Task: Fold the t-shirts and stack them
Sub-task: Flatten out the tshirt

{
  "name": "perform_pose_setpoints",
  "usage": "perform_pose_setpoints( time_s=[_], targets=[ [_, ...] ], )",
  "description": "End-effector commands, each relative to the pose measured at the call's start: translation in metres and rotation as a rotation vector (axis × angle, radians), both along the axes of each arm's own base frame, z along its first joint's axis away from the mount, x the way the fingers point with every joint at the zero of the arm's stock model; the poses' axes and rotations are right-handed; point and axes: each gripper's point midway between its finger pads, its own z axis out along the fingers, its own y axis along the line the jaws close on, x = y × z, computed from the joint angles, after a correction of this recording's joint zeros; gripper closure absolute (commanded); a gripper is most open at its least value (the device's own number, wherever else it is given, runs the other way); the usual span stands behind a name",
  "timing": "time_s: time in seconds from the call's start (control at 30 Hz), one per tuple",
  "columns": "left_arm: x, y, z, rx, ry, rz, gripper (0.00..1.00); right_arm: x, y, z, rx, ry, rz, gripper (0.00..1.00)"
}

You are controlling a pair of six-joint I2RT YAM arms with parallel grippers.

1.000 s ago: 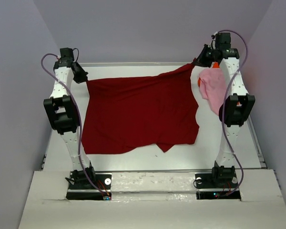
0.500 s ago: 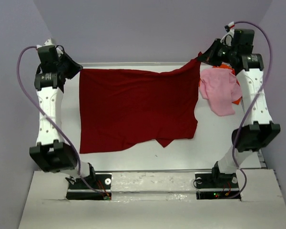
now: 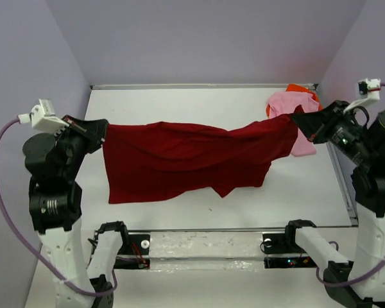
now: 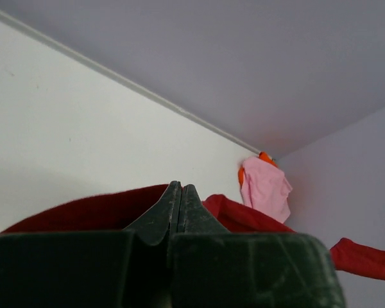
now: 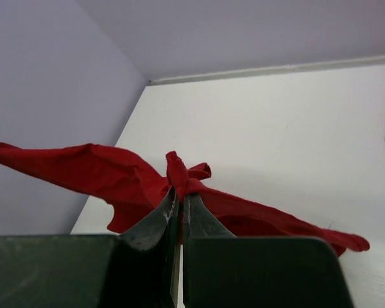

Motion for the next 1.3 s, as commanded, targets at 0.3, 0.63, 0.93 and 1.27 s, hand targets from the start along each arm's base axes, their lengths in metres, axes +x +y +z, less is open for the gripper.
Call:
perform_pose_setpoints(
  time_s=[0.3, 0.63, 0.93, 1.27],
  targets=[
    [-0.124, 0.018, 0.164, 0.102, -0.428, 0.182, 1.00, -0.119, -0.052, 0.150, -0.065, -0.579, -0.316, 1.00],
    [-0.143, 0.048, 0.194, 0.012, -0.473, 0.295, 1.00, -0.135, -0.074, 0.183, -0.071, -0.665, -0.447, 1.00],
    [-0.123, 0.067, 0.176, -0.001, -0.414, 0.373, 1.00, -0.107, -0.087, 0.209, -0.051, -0.724, -0.523, 1.00],
    [-0.016, 0.023, 0.022, 0.064, -0.016, 0.260, 1.00, 0.026, -0.059, 0.057, -0.061, -0.175, -0.361, 1.00]
  ],
)
